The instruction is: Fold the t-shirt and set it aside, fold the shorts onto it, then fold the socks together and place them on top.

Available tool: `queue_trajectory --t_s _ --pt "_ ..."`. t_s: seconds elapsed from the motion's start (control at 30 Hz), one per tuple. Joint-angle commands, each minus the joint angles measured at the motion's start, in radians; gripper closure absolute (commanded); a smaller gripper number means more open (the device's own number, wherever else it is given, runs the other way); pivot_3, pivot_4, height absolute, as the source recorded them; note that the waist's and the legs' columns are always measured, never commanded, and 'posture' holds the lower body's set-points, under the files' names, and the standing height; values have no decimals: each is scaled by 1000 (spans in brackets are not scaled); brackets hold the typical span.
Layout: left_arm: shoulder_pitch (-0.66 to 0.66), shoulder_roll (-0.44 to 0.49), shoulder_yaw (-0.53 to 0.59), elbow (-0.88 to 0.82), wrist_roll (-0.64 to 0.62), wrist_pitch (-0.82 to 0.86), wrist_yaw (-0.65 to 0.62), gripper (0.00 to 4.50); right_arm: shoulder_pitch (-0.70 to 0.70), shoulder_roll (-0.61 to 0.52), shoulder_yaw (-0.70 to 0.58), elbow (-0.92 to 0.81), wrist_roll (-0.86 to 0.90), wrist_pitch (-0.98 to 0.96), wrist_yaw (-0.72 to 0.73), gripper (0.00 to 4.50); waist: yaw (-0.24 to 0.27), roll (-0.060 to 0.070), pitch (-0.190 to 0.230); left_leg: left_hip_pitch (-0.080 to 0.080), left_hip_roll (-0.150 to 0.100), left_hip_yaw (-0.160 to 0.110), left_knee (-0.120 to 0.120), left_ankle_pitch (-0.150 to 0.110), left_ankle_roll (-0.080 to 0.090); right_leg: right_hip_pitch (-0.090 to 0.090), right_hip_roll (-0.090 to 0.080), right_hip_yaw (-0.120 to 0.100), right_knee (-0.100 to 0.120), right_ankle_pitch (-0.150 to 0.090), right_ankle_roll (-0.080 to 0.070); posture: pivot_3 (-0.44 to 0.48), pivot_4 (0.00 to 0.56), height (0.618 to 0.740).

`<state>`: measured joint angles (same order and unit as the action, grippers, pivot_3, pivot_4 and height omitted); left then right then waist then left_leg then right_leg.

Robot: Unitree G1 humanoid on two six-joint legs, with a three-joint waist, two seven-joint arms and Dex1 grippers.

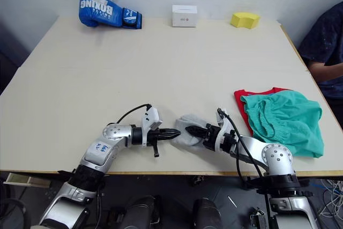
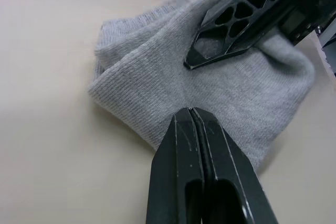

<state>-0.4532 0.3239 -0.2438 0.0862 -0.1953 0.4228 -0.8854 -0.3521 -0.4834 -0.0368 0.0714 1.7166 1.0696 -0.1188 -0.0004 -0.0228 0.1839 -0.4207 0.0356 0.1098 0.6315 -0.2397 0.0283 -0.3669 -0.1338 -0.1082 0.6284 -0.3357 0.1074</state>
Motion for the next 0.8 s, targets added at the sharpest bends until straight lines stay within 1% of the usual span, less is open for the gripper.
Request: queue_trajectory --t_s 0.03,0.07,0.13,0.17,0.23,0.27,0.33,0.4,0.43,0.53,0.63,0.67,0.73,0.8 --pt "23 10 -17 12 12 -6 -7 4500 16 12 -34 15 -51 -2 -8 4330 0 -1 0 0 0 0 0 0 0 0 0 0 0 0 0 0 150 740" --pt "22 11 -8 6 0 -17 -16 4500 25 14 -51 1 -43 -9 -14 4340 0 -1 0 0 0 0 0 0 0 0 0 0 0 0 0 0 150 740" --pt "22 31 14 -53 -59 -32 -88 4500 55 17 -94 -48 -5 -30 -37 4341 2 -1 0 0 0 0 0 0 0 0 0 0 -1 1 0 0 150 740" --pt "14 52 24 -98 -93 -30 -134 4317 75 19 -124 -78 19 -49 -50 4341 3 0 0 -1 0 0 -1 0 0 -1 -1 0 -1 1 0 0 150 740" --pt "-16 69 74 -173 -165 -9 -162 3878 119 24 -187 -139 106 -95 -89 4341 7 1 0 -5 0 0 -2 0 0 -6 0 0 0 1 0 0 150 740" --pt "-35 81 102 -208 -204 7 -174 3597 145 27 -226 -177 155 -127 -107 4341 12 2 1 -7 0 0 -1 0 -1 -7 0 0 0 1 0 0 150 740" --pt "-68 114 137 -245 -225 -16 -194 2961 195 38 -312 -253 230 -175 -124 4341 15 2 2 -10 -1 0 -1 1 -2 -9 0 0 0 1 0 0 150 740" --pt "-76 164 144 -272 -213 -92 -253 2356 242 49 -402 -322 254 -215 -117 4341 17 3 2 -10 -2 1 0 1 -2 -9 1 0 0 1 0 0 150 740" --pt "-78 172 161 -288 -238 -87 -258 2064 261 54 -447 -350 256 -236 -112 4341 15 3 2 -9 -2 2 -1 1 -1 -9 2 0 0 1 0 0 150 740" --pt "-76 158 233 -324 -360 -6 -225 1099 294 48 -558 -388 256 -321 -122 4341 15 4 2 -5 -3 7 -2 -1 2 -8 3 0 0 1 1 0 150 740" --pt "-44 163 275 -351 -451 68 -210 163 317 15 -677 -333 220 -440 -152 4341 13 4 3 -5 -3 7 -2 -1 3 -8 3 3 0 2 2 0 150 740" --pt "-32 169 280 -363 -475 86 -217 0 320 3 -702 -300 198 -462 -148 4341 13 5 3 -5 -3 7 -2 -1 3 -8 3 3 0 2 2 0 150 740" --pt "-21 171 281 -378 -508 124 -206 0 325 -27 -714 -235 161 -465 -127 4341 12 5 3 -5 -3 7 -2 -1 3 -8 3 4 0 2 2 0 150 740" --pt "-19 167 282 -385 -526 147 -186 0 306 -63 -704 -152 100 -455 -73 4341 9 5 3 -4 -3 7 -2 0 3 -8 4 4 0 2 2 0 150 740"
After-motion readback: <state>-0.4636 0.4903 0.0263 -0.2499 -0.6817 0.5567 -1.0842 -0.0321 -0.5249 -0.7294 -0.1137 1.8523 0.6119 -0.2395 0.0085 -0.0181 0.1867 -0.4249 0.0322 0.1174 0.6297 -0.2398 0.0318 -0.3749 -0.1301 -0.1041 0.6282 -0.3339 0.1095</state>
